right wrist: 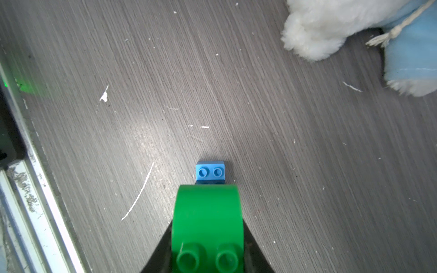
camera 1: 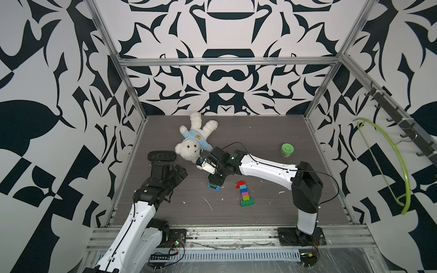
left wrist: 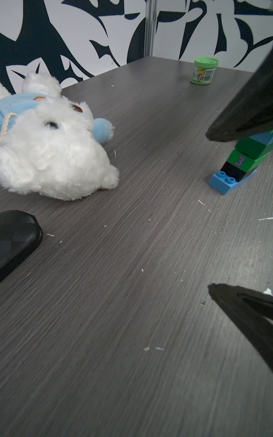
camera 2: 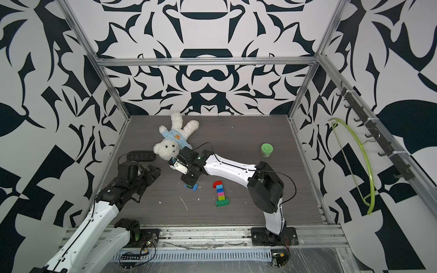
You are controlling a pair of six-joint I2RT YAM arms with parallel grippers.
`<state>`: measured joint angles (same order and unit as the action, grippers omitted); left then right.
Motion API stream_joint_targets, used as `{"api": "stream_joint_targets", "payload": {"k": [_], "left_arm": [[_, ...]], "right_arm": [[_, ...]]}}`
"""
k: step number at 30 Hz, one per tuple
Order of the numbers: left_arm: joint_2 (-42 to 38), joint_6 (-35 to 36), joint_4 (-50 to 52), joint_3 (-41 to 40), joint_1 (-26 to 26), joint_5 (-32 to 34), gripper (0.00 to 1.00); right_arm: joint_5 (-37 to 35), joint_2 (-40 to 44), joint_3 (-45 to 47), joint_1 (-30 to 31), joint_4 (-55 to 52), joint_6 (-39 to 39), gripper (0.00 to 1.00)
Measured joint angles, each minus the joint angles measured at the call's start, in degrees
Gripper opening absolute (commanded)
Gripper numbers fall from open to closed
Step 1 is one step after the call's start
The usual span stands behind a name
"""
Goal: Assemble the number 1 with lego
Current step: Assemble the lego brick with the lego brick.
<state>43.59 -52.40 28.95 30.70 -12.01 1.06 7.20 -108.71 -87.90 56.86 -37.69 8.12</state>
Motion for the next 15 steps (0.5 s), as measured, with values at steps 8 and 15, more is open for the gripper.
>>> {"api": "stream_joint_targets", "payload": {"k": [8, 15], "left_arm": [[0.0, 0.4, 0.0, 0.0, 0.0, 0.0, 1.00], [0.0, 0.5, -0.6, 0.0, 0.0, 0.0, 1.00]], "right_arm": [[0.0, 0.0, -2.1, 0.0, -0.9, 0.3, 0.11], [-0.5, 0.0, -0.5, 0.0, -1.2, 0.5, 0.11]]}}
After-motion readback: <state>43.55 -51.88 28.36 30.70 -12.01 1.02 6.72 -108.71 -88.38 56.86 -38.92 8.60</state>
